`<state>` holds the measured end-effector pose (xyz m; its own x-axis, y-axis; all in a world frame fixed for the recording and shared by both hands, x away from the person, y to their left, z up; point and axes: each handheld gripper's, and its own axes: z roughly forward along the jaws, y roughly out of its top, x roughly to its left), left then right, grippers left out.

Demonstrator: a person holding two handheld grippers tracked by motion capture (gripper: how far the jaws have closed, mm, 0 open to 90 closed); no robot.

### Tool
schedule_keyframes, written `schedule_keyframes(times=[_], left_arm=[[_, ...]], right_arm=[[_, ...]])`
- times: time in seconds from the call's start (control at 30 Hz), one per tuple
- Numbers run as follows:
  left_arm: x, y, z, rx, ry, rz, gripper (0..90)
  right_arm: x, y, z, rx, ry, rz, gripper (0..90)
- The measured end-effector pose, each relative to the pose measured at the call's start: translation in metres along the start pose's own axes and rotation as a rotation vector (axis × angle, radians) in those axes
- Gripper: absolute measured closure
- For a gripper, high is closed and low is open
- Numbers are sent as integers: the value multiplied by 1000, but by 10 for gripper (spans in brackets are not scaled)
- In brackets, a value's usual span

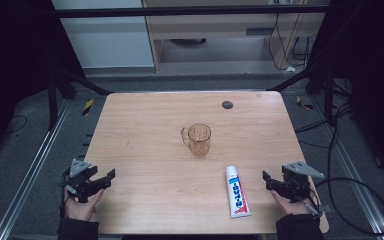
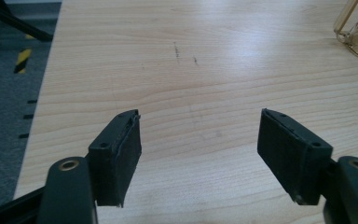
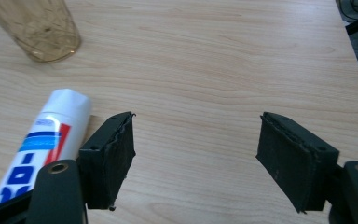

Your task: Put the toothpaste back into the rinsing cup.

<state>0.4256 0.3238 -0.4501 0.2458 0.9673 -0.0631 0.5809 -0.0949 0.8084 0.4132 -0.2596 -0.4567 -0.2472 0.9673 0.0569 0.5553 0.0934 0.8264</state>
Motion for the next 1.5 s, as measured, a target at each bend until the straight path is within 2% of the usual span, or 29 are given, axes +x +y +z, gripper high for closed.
schedule_keyframes(times=[0.1, 0.17, 0.3, 0.53, 0.77, 0.87, 0.93, 1.07, 1.13, 1.17, 1.27, 1.4, 1.5], left_arm=[[-2, -6, -6, -25, 36, 10, 307], [-1, -7, -6, -28, 34, 5, 308], [0, -10, -3, -14, 43, 6, 336], [-3, -12, 6, 25, 43, 30, 345], [-4, -12, 7, 34, 54, 46, 350], [-5, -12, 8, 35, 56, 54, 350], [-6, -12, 8, 40, 58, 62, 350], [-7, -12, 9, 45, 61, 68, 351], [-7, -12, 9, 46, 62, 68, 353], [-7, -12, 9, 47, 62, 69, 353], [-7, -12, 10, 53, 61, 72, 352], [-8, -12, 11, 55, 65, 81, 349], [-9, -12, 11, 55, 67, 89, 346]], right_arm=[[6, -1, -4, 13, 24, -23, 309], [9, -1, -4, 22, 34, -24, 320], [22, -5, -4, 68, 74, -59, 436], [36, -9, -3, 97, 127, -100, 555], [53, -15, -1, 158, 188, -141, 697], [56, -16, -1, 168, 193, -153, 738], [60, -17, -3, 171, 218, -164, 800], [66, -16, -4, 173, 243, -176, 853], [73, -17, -5, 181, 270, -186, 895], [73, -17, -5, 181, 270, -186, 895], [81, -17, -4, 190, 310, -188, 899], [96, -21, 0, 218, 366, -197, 900], [100, -23, 3, 232, 380, -213, 899]])
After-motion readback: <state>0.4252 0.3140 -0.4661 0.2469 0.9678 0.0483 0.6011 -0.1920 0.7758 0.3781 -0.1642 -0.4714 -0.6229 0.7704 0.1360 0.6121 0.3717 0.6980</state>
